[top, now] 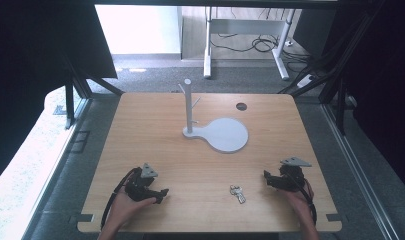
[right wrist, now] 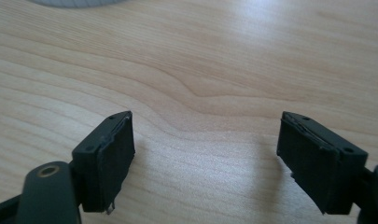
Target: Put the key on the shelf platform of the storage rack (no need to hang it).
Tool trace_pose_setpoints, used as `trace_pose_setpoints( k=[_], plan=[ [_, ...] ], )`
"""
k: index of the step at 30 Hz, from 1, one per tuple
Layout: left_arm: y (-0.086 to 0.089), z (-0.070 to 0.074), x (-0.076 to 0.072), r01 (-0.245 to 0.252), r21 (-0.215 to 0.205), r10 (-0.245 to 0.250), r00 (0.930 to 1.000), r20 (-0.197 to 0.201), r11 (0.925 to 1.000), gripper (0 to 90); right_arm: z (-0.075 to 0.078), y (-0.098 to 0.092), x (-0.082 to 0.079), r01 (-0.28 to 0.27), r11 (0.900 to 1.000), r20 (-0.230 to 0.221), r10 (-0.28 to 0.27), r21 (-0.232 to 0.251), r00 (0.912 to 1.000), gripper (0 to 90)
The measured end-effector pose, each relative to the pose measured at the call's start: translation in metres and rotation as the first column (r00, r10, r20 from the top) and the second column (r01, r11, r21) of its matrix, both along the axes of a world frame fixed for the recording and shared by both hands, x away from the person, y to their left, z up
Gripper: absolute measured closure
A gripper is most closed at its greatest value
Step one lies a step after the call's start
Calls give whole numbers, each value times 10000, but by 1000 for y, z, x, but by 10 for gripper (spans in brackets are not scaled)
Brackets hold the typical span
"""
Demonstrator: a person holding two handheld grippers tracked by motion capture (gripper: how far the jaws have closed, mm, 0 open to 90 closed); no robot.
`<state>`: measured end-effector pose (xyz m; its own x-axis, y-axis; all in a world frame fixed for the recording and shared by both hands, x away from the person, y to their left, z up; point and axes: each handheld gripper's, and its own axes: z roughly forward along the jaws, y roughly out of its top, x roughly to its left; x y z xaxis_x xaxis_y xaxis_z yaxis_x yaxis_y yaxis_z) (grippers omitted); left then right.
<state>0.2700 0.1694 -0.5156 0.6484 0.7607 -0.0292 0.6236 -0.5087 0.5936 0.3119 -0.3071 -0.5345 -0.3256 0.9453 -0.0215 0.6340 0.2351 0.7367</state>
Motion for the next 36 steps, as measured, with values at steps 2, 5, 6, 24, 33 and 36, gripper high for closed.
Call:
trace_pose_setpoints(
  k=[2, 5, 6, 24, 33, 36],
  plan=[
    [0, 0, 0, -35, 7, 35, 10000, 2, 10000, 213, 3, -2, -3, -72, 9999, 144, 71, 86, 9999, 215],
    [1, 1, 0, -17, -29, 17, 10000, 12, 10000, 213, 6, -3, -6, -266, 9995, 222, 262, 150, 9994, 224],
    [1, 1, 0, -17, -29, 17, 10000, 12, 10000, 213, 7, -4, -7, -306, 9994, 223, 302, 170, 9993, 226],
    [2, -1, 1, -70, -17, 70, 10000, -33, 10000, 213, 12, -15, -10, -419, 9965, 201, 405, 729, 9990, 279],
    [2, -1, 1, -96, -37, 95, 9999, -30, 9999, 213, 15, -15, -11, -609, 9950, 157, 598, 789, 9981, 287],
    [2, -1, 1, -101, 0, 101, 9999, -45, 9999, 213, 17, -15, -12, -658, 9944, 143, 648, 825, 9978, 290]
  ],
)
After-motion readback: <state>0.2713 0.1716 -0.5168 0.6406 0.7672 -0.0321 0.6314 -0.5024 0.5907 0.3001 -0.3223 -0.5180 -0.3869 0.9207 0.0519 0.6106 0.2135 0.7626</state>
